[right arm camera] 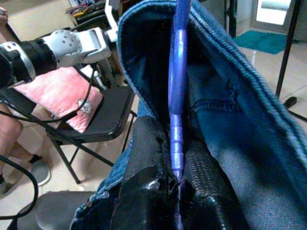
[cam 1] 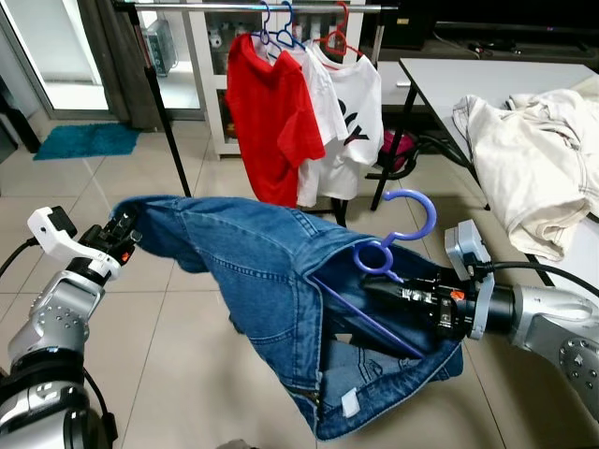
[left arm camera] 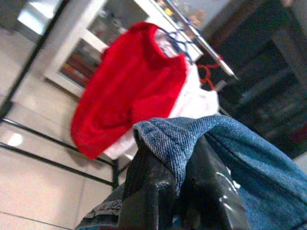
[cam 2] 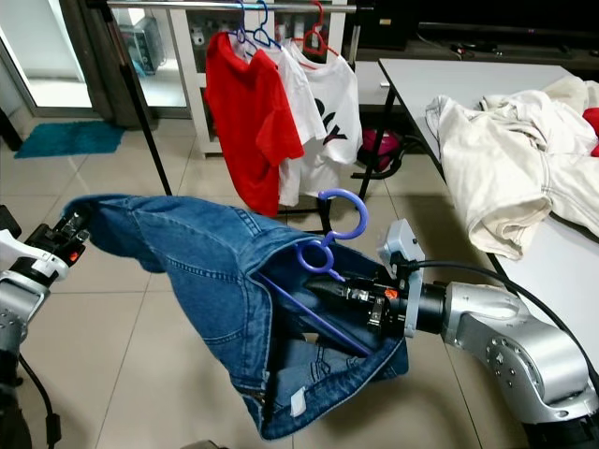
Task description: Hang hanger
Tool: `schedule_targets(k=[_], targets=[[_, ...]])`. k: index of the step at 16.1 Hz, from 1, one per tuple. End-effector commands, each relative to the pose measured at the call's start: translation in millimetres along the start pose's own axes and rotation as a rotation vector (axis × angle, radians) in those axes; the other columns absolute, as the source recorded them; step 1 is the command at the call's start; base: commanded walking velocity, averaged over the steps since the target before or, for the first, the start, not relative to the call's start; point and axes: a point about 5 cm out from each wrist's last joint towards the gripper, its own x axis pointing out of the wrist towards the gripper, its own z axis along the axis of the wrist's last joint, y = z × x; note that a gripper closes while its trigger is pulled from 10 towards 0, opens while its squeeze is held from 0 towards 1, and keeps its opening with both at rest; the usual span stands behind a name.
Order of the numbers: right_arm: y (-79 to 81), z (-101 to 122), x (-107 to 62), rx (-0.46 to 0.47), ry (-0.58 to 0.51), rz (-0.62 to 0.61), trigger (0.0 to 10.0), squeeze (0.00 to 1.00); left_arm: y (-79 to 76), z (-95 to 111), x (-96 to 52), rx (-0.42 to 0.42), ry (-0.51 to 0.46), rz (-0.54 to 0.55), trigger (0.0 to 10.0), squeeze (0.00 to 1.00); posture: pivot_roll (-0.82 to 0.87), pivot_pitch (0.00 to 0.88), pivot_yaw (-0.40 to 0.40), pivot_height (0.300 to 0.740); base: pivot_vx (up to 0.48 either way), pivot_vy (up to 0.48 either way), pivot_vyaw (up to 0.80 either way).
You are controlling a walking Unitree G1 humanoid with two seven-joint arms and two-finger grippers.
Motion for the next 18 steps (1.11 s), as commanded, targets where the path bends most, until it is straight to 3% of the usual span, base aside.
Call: schedule_targets(k=[1,6,8,12,14,15,16,17,18], targets=[[-5.3,4,-9.3,-0.015,0.012,-0.046,10.0,0.0,12.3,25,-5.0,0.031,-0.1,0.104,0.0,0.0,-0.14,0.0,0.028,0.74,0.0,0.0,0.0],[-6.4,4,-12.2,-0.013,0.011,-0.056,10.0,0.0,36.3,33,-14.5,0.009,-0.176,0.332,0.0,0.0,-0.14,0.0,0.03,0.74,0.0,0.0,0.0],[-6.8,4,-13.3,-0.013,0.009,-0.06,10.0,0.0,44.7,39,-20.2,-0.034,-0.232,0.4,0.0,0.0,-0.14,0.0,0.03,0.74,0.0,0.0,0.0],[-7.2,4,-14.5,-0.012,0.006,-0.064,10.0,0.0,59.1,38,-32.2,-0.05,-0.255,0.516,0.0,0.0,-0.14,0.0,0.03,0.74,0.0,0.0,0.0],[-7.6,4,-14.4,-0.012,0.006,-0.066,10.0,0.0,61.2,35,-33.8,-0.037,-0.244,0.541,0.0,0.0,-0.14,0.0,0.028,0.74,0.0,0.0,0.0],[-7.7,4,-13.5,-0.012,0.007,-0.065,10.0,0.0,50.4,25,-24.0,0.057,-0.15,0.436,0.0,0.0,-0.13,0.0,0.026,0.74,0.0,0.0,0.0],[-7.6,4,-11.8,-0.014,0.008,-0.063,10.0,0.0,28.7,11,-9.0,0.188,-0.031,0.244,10.0,0.0,-0.13,0.0,0.023,0.74,0.0,0.0,0.0],[-7.3,4,-9.9,-0.016,0.007,-0.061,10.0,0.0,15.8,4,-1.5,0.218,0.0,0.146,10.0,0.0,-0.13,0.0,0.022,0.74,0.0,0.0,0.0],[-7.8,5,-7.1,-0.025,0.002,-0.07,10.0,0.0,7.1,-1,4.3,0.315,0.032,0.099,10.0,1.0,-0.13,0.0,0.022,0.74,0.0,0.0,0.0]])
